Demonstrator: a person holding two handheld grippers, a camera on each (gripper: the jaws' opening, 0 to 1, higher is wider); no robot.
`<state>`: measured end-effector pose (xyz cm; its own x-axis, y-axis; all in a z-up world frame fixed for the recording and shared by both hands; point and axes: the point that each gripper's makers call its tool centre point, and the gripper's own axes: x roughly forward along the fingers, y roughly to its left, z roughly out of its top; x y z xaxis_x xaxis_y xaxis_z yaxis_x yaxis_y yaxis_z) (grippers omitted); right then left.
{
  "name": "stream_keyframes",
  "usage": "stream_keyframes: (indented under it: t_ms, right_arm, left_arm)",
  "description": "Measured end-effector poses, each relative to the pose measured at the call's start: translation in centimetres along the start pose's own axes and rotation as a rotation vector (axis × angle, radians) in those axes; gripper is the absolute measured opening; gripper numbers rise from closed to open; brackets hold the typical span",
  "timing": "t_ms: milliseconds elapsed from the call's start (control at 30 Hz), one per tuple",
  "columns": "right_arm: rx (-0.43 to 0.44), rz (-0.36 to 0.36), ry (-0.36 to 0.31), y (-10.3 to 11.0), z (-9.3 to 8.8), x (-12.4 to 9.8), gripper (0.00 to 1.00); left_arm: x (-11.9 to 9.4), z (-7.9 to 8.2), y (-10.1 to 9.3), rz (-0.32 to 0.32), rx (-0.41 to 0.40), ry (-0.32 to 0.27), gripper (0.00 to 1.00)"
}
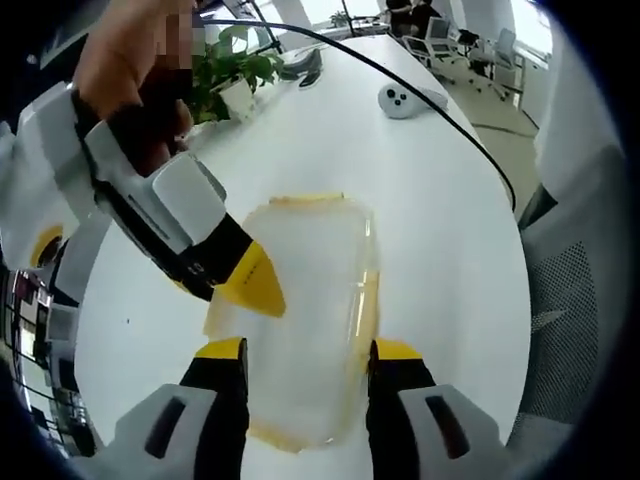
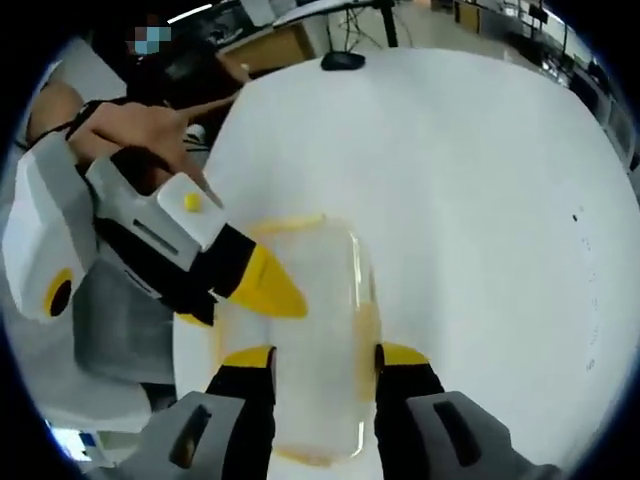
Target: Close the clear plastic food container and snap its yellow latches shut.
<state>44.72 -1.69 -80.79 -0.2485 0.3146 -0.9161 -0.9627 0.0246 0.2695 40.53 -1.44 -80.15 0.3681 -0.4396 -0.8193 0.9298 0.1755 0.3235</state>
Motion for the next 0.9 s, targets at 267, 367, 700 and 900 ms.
stream_keyframes:
  t_ms: [267, 367, 700, 900]
  right_arm:
    - [0.032, -0.007, -0.061, -0.1, 0.6, -0.1, 0.39]
    - [0.029, -0.013, -0.067, -0.1, 0.7, -0.2, 0.39]
    - [0.052, -0.010, -0.112, -0.1, 1.1, -0.6, 0.40]
    - [0.101, -0.018, -0.127, -0.1, 1.0, -0.6, 0.41]
  left_arm:
    - [0.0, 0.1, 0.1, 0.008, 0.008, -0.007, 0.47]
    - [0.0, 0.2, 0.0, 0.012, 0.013, -0.010, 0.47]
    - [0.0, 0.3, 0.1, 0.018, 0.036, -0.003, 0.50]
    - [-0.2, 0.4, 0.0, -0.004, 0.031, -0.008, 0.51]
